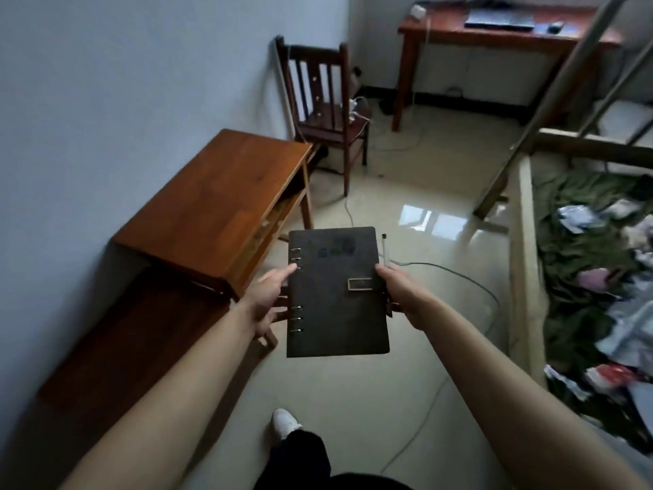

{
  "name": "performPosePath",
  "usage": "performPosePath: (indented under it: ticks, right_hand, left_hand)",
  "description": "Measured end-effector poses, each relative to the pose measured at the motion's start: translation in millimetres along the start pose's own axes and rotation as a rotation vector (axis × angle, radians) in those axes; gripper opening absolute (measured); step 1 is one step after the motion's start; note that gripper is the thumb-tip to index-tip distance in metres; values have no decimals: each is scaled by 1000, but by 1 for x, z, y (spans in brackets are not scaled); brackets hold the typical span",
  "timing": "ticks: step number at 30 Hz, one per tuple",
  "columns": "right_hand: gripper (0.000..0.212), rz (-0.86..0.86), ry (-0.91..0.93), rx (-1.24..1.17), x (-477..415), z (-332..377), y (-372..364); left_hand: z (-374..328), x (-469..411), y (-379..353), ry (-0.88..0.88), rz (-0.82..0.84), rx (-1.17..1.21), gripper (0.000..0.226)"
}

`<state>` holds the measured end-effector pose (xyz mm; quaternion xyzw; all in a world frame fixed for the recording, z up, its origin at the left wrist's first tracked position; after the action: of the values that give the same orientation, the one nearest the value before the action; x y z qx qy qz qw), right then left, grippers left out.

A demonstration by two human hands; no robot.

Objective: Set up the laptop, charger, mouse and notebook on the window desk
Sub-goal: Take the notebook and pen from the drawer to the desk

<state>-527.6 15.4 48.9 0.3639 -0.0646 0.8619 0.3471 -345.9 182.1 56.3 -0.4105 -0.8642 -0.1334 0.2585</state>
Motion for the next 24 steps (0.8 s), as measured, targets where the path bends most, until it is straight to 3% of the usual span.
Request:
performPosePath:
  ticks: [2, 7, 10, 16, 24]
  right_hand:
    - [42, 35, -49, -131, 7, 7, 29]
    - [32, 102, -88, -387, 7, 25, 77]
    - [38, 92, -92, -481, -19, 40, 98]
    - [38, 38, -119, -521, -87, 94, 119]
    - [37, -6, -151, -589, -164, 166, 157]
  left_hand:
    - [-22, -4, -21, -2, 68, -34, 34]
    - [-63, -32, -55, 14, 146, -93, 33]
    - [-86, -76, -66, 44, 212, -97, 43]
    - [-128, -179, -67, 113, 278, -29, 59]
    - [-208, -288, -89, 164, 367, -16, 48]
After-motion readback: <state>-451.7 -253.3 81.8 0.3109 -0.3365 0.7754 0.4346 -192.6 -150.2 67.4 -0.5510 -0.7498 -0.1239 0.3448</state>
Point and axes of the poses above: each hand's wrist, its own x-axis away from the middle knuckle, its own y-axis out of the back of the hand, z = x × y, the point moved 1 cm from there along -x, towards the middle knuckle, and after that the axes turned 4 degrees about -y, right-handed, at the moved point
